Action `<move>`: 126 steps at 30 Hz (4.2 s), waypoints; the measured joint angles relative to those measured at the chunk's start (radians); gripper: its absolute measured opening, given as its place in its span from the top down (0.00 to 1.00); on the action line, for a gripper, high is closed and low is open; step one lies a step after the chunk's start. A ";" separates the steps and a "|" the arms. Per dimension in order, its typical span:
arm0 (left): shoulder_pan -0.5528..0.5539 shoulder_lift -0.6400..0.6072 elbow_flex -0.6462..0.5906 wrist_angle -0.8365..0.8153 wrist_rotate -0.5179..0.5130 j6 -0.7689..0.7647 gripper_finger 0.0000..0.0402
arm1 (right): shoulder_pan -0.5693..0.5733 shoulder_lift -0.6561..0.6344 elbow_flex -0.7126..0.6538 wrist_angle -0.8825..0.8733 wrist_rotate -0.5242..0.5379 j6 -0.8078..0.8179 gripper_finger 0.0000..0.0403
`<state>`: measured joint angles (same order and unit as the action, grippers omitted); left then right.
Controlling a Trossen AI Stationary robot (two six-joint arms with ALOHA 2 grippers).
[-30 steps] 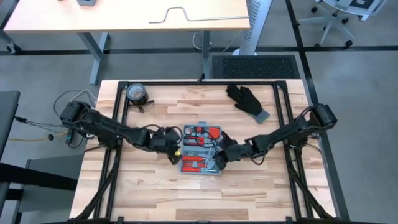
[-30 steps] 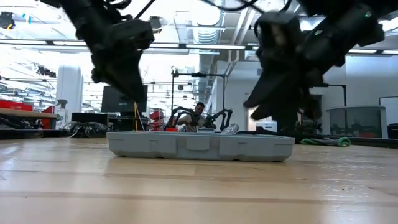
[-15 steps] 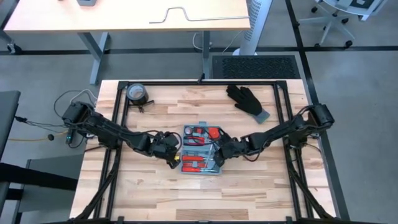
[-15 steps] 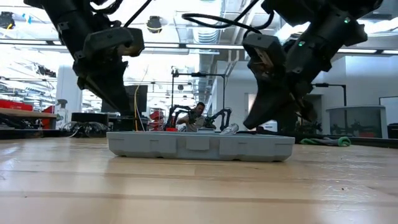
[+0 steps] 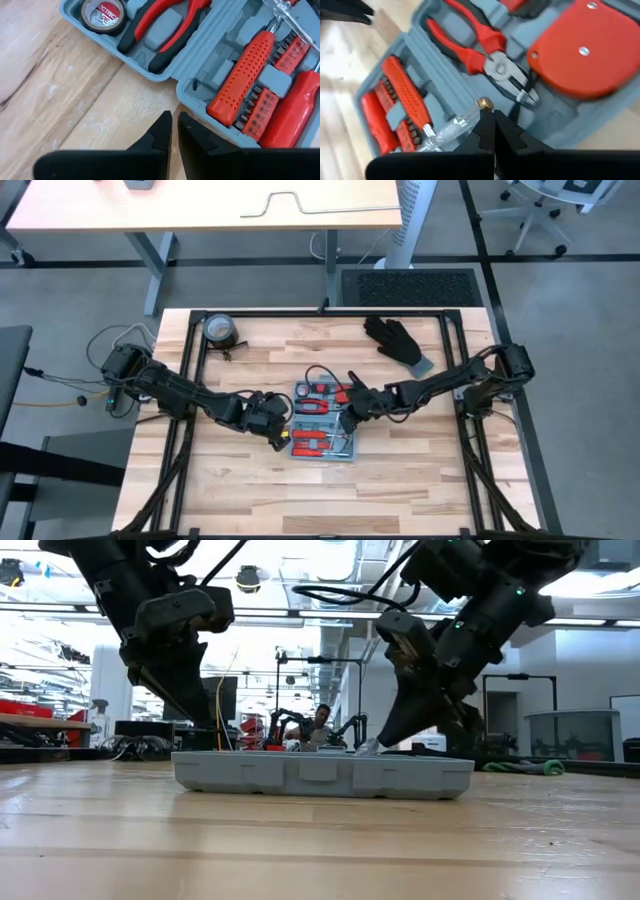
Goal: Prefit tool cases
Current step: Put the transparent screwdriver into the gray toolbox
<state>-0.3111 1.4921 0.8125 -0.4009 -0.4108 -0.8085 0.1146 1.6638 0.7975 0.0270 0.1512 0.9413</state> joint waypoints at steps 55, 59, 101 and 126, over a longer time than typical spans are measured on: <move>-0.031 0.132 -0.262 0.650 0.182 -0.223 1.00 | -0.017 0.354 0.390 0.032 -0.318 -0.269 1.00; -0.039 0.208 -0.202 0.675 0.188 -0.213 1.00 | -0.039 0.349 0.398 0.012 -0.309 -0.275 1.00; -0.047 0.200 -0.183 0.643 0.171 -0.182 1.00 | 0.175 0.318 0.320 -0.019 -0.019 -0.735 0.68; -0.040 0.200 -0.184 0.646 0.162 -0.179 1.00 | 0.147 0.277 0.317 -0.085 0.026 -0.677 1.00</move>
<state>-0.3508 1.6924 0.6285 0.2447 -0.2485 -0.9878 0.2614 1.9405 1.1141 -0.0582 0.1770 0.2642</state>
